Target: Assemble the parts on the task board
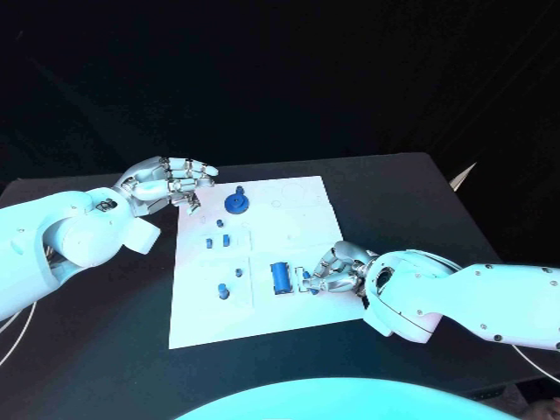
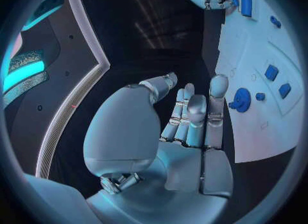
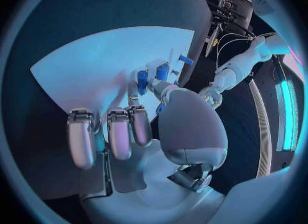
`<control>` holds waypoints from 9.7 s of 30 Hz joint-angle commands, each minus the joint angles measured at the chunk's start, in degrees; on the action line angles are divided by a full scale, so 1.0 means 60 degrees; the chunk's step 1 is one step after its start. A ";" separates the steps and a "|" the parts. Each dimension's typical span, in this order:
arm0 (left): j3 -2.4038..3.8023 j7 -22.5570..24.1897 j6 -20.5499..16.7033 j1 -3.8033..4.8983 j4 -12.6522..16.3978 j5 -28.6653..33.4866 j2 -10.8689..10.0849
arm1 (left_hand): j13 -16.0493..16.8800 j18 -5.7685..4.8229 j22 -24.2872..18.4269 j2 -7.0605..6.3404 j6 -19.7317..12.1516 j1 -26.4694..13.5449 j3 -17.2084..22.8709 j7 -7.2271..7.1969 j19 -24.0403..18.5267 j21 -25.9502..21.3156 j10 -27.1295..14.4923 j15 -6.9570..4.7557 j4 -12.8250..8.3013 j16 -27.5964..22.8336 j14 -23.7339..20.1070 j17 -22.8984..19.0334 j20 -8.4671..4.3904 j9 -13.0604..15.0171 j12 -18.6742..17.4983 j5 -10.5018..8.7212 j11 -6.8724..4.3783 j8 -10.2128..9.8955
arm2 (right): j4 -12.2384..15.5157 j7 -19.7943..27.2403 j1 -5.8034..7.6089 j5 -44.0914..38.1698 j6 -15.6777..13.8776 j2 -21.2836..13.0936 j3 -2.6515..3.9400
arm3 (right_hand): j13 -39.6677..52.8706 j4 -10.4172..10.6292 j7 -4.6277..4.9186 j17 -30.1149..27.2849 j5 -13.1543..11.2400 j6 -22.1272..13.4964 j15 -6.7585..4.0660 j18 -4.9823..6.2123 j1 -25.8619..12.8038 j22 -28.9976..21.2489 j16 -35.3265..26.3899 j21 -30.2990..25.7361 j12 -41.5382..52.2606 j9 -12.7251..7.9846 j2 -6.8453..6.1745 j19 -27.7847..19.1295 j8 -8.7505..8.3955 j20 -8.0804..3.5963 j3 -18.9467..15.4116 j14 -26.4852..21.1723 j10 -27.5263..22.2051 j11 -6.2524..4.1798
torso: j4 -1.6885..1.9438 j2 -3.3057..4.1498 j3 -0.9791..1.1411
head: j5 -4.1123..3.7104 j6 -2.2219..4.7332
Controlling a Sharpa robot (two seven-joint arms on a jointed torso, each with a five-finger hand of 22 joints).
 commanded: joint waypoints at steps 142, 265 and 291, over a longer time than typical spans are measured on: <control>0.0006 -0.0009 0.0097 0.0004 0.0096 -0.0080 -0.0163 | -0.0070 0.0096 -0.0018 0.0034 -0.0058 0.0004 0.0081 0.0269 -0.0122 -0.0051 -0.0037 -0.0005 -0.0003 0.0062 -0.0110 -0.0079 -0.0007 -0.0051 0.0090 0.0041 -0.0013 0.0126 | -0.0593 -0.0154 0.0045 -0.1184 0.0335 0.0528 0.0043 | 0.1952 0.0095 -0.0456 0.2146 -0.1072 0.0566 -0.0401 -0.0108 -0.1565 0.2471 0.0075 0.0246 0.0474 0.0745 -0.0266 0.0968 0.1335 -0.0340 -0.0121 0.0918 0.0543 -0.0434 | 0.0001 -0.0003 0.0004 | -0.0029 -0.0082; 0.0004 0.0015 0.0144 0.0003 0.0112 -0.0137 -0.0238 | -0.0121 0.0099 -0.0001 0.0071 -0.0032 0.0092 0.0159 0.0258 -0.0128 -0.0032 0.0032 -0.0024 -0.0065 0.0070 -0.0121 -0.0118 -0.0022 -0.0091 0.0149 0.0042 -0.0033 0.0216 | -0.0299 0.1151 0.0098 -0.0773 0.0665 0.0371 0.0076 | 0.1943 -0.0424 -0.0445 0.2045 -0.0852 0.0348 -0.0390 -0.0076 -0.0093 0.2431 0.0015 0.0087 0.0366 0.0512 -0.0463 0.0935 0.1482 -0.0339 -0.0715 0.0896 0.0491 -0.0427 | 0.0008 -0.0005 -0.0006 | 0.0090 -0.0157; 0.0004 0.0004 0.0151 0.0003 0.0135 -0.0137 -0.0276 | -0.0129 0.0100 -0.0005 0.0073 -0.0027 0.0087 0.0163 0.0258 -0.0136 -0.0036 0.0044 -0.0025 -0.0066 0.0071 -0.0123 -0.0124 -0.0023 -0.0099 0.0157 0.0041 -0.0034 0.0229 | -0.0638 0.0459 0.0099 -0.1136 0.0723 0.0833 0.0078 | 0.2017 -0.0450 -0.0497 0.2053 -0.0877 0.0412 -0.0420 -0.0086 0.0052 0.2445 0.0019 0.0136 0.0491 0.0515 -0.0350 0.0946 0.1562 -0.0353 -0.0630 0.0899 0.0559 -0.0468 | -0.0001 -0.0005 -0.0003 | 0.0141 -0.0224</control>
